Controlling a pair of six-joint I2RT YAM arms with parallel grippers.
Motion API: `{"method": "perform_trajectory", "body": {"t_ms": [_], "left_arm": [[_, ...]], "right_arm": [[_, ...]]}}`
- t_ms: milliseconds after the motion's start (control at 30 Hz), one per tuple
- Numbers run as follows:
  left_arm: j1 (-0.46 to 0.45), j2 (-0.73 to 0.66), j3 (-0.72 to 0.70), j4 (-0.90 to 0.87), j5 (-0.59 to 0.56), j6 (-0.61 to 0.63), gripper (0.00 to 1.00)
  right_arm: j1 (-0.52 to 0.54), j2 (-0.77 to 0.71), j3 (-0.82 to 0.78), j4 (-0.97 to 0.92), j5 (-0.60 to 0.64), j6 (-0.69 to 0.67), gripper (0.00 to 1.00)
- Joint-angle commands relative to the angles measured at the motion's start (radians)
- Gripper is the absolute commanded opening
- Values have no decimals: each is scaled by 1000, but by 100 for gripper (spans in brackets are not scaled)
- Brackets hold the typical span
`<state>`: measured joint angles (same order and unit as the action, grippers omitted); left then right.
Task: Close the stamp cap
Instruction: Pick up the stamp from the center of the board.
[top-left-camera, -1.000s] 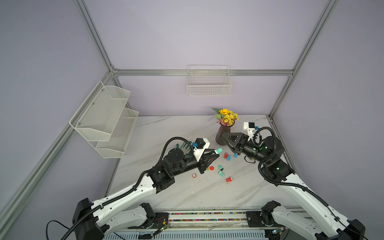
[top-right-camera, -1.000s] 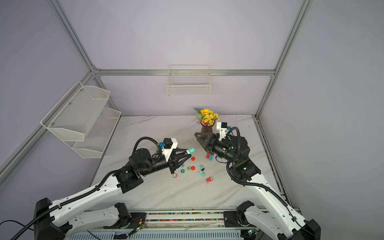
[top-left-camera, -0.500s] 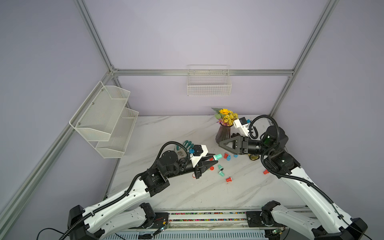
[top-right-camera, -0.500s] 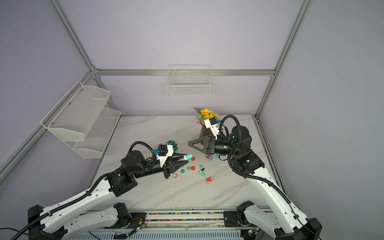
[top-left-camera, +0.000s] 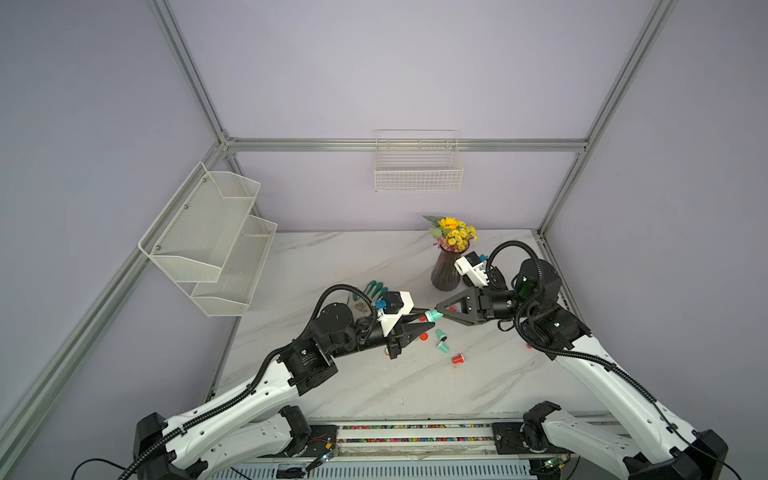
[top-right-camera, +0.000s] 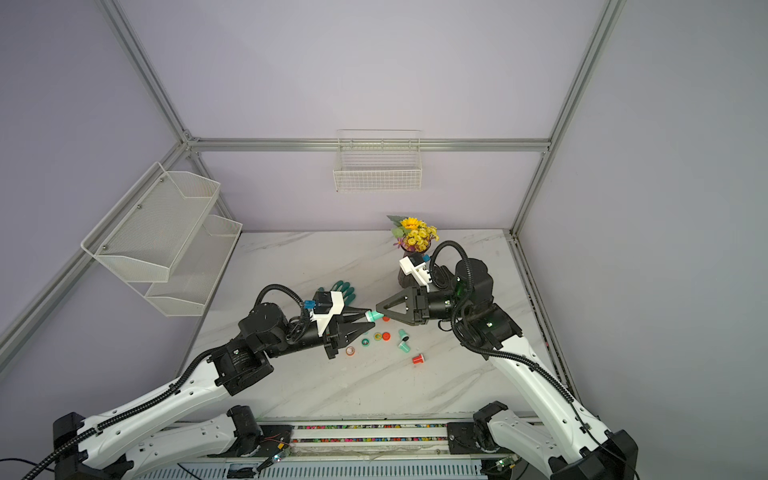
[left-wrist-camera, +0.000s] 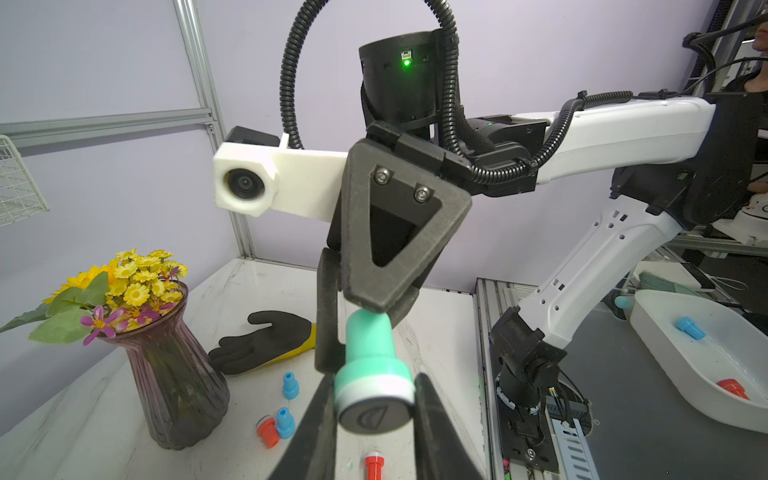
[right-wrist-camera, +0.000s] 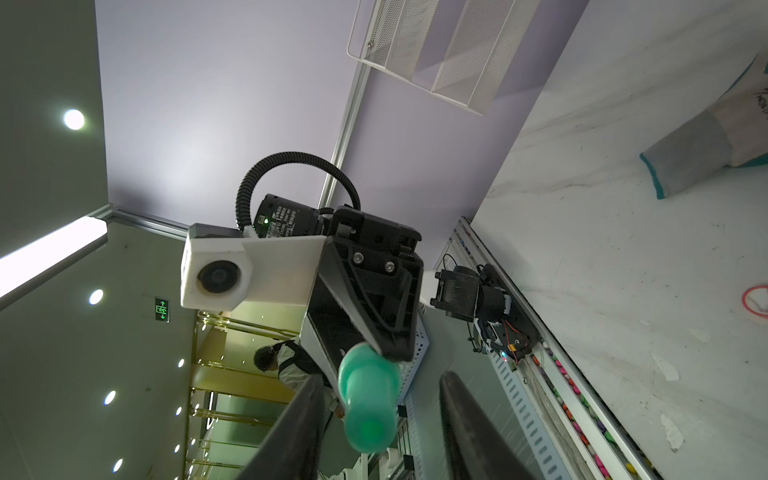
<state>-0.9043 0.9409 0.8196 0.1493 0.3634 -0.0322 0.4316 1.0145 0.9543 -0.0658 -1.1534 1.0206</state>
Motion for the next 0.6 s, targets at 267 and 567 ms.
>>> {"method": "perform_trajectory", "body": {"t_ms": [267,567], "left_arm": [[4,16,7,59,11,8,14],[4,34,16,60,13,10,14]], "right_arm": [[-6,-13,-44,156,-54,91,38],[-4,-7,-52,153,-61,88,29]]}}
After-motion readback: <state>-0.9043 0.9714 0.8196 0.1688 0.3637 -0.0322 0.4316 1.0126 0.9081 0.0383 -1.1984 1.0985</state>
